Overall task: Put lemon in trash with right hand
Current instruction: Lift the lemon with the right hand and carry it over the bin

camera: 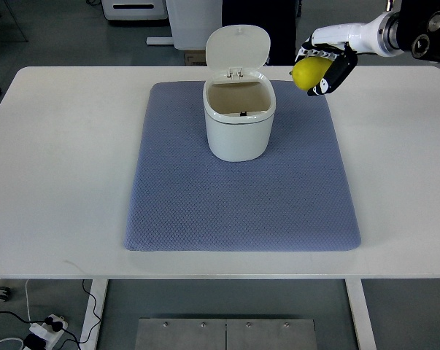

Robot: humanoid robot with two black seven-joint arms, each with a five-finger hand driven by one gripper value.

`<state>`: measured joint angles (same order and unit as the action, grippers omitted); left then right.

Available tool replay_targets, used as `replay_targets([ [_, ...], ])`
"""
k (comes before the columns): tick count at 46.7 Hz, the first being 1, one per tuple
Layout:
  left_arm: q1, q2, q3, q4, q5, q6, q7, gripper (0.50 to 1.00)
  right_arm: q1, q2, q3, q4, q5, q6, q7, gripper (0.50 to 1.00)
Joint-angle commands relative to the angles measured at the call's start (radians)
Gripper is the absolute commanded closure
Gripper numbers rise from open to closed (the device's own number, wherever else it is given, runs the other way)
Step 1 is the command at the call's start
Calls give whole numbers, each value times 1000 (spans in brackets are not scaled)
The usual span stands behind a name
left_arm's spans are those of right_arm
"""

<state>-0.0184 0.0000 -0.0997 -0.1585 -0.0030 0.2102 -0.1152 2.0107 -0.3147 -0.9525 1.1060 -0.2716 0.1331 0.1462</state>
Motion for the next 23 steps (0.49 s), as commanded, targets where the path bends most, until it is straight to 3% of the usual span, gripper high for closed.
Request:
replay_targets([
  [1,0,0,0,0,1,0,0,500,-3,12,14,-5,0,-1,-2,1000],
  [23,0,0,0,0,0,0,0,500,-43,103,123,-87,31,-1,-8,1000],
])
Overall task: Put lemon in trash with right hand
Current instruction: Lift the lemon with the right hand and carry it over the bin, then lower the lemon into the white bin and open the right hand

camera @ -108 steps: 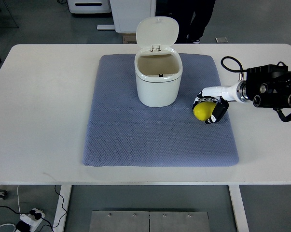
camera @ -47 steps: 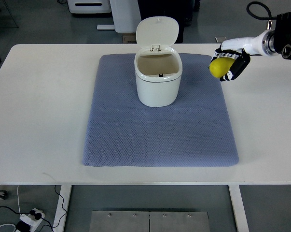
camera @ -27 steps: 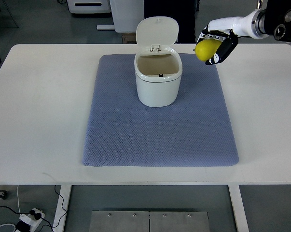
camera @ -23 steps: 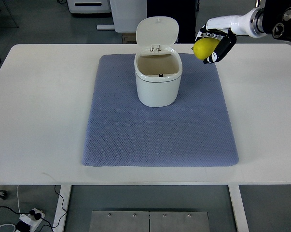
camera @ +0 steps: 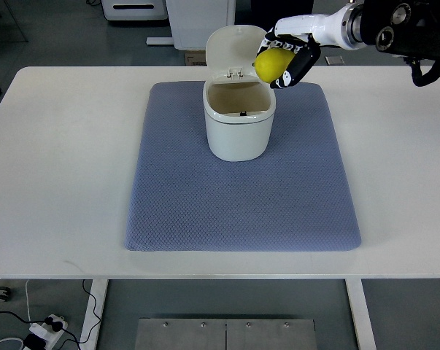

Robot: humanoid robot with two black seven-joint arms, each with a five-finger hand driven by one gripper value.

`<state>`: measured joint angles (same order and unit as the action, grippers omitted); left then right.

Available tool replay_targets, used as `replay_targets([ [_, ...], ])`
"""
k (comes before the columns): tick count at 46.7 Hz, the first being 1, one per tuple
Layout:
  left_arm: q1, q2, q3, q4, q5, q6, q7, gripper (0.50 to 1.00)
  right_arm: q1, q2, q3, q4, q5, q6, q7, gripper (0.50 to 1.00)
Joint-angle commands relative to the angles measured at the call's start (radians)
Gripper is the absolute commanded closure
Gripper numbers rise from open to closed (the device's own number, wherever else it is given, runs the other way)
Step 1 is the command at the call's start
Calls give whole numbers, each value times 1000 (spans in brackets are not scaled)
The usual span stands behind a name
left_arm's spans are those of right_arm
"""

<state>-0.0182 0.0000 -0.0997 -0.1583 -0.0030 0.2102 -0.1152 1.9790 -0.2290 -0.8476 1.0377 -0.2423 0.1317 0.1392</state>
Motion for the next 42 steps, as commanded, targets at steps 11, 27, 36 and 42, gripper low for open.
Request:
replay_targets([
  [11,0,0,0,0,0,0,0,500,-34,89,41,-53,21,-3,-9,1000],
  [27,0,0,0,0,0,0,0,500,-62,109,42,-68,21,-7,-10,1000],
  [36,0,0,0,-1,0,0,0,500,-74,128,42,-80,23,-9,-10,1000],
  [42,0,0,0,0,0,0,0,500,-80,154,42,-102,21,-9,-12,1000],
])
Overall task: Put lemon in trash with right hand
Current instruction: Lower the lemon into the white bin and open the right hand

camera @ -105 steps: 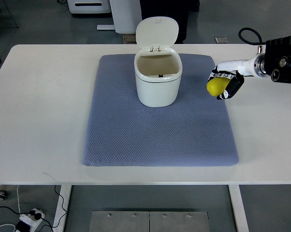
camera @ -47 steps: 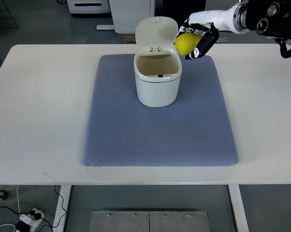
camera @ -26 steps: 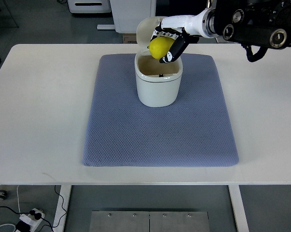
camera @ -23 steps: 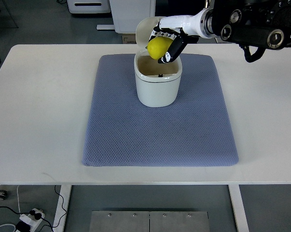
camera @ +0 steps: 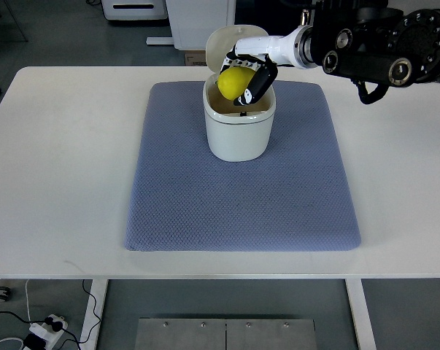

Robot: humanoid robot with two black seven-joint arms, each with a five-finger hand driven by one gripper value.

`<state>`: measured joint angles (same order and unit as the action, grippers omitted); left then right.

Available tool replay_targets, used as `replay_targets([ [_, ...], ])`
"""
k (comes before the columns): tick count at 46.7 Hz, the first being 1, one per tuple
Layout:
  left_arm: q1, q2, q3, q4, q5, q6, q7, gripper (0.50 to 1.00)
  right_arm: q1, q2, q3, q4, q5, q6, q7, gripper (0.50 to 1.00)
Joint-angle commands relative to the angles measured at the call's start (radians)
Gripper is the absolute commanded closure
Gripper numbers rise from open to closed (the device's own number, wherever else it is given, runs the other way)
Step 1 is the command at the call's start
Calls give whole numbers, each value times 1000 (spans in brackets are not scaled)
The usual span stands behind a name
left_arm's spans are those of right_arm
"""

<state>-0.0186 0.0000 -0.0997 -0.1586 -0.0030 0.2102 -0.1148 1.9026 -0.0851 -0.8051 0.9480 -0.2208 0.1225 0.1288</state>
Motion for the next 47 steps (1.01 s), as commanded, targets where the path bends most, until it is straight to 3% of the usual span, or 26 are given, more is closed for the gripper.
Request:
replay_targets([
  [1,0,0,0,1,0,0,0,500,-8,13,0,-18,0,0,-1,1000],
  [8,0,0,0,1,0,0,0,500,-23,28,10,-55,0,0,-9,996],
  [12,0,0,0,1,0,0,0,500,-30,31,12,-66,0,-1,-11,946],
  [23,0,0,0,1,0,0,0,500,-33,31,10,-69,0,-3,-9,873],
  [26,0,0,0,1,0,0,0,500,-34,31,10,-69,0,-4,-9,829],
  [47,0,0,0,-1,0,0,0,500,-47,31,10,-75,-2,-7,-8,747],
])
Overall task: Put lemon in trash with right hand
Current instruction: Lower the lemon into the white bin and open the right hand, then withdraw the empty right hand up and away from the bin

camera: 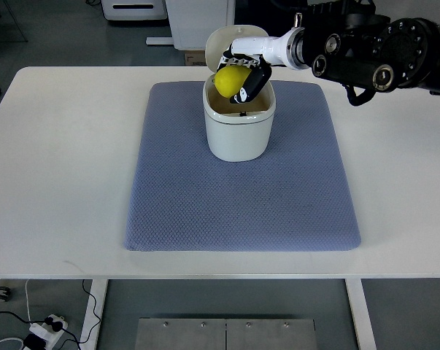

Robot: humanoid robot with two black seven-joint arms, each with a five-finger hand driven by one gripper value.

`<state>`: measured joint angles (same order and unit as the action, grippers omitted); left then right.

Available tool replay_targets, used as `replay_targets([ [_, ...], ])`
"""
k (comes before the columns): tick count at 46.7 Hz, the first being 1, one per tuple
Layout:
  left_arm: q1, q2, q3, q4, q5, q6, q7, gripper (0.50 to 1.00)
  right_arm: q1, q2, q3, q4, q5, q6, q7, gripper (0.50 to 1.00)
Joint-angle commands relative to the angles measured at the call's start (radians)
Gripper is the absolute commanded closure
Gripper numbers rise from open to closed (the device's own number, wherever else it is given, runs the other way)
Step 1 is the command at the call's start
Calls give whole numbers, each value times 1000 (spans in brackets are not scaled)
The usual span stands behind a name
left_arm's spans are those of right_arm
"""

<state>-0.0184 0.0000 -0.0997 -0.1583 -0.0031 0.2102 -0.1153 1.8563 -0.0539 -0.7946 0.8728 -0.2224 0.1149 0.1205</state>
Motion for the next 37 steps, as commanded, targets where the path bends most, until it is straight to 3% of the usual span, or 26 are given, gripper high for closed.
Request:
replay_targets([
  [1,0,0,0,0,0,0,0,500,0,0,0,0,0,0,1,739],
  [5,0,0,0,0,0,0,0,500,0,0,0,0,0,0,1,714],
  [19,0,0,0,0,0,0,0,500,0,-1,0,0,0,0,1,726],
  [29,0,0,0,-1,0,0,0,500,4,-4,-1,3,0,12,-1,956],
  [37,0,0,0,0,0,0,0,500,6,-15,-6,5,0,17,-1,980],
])
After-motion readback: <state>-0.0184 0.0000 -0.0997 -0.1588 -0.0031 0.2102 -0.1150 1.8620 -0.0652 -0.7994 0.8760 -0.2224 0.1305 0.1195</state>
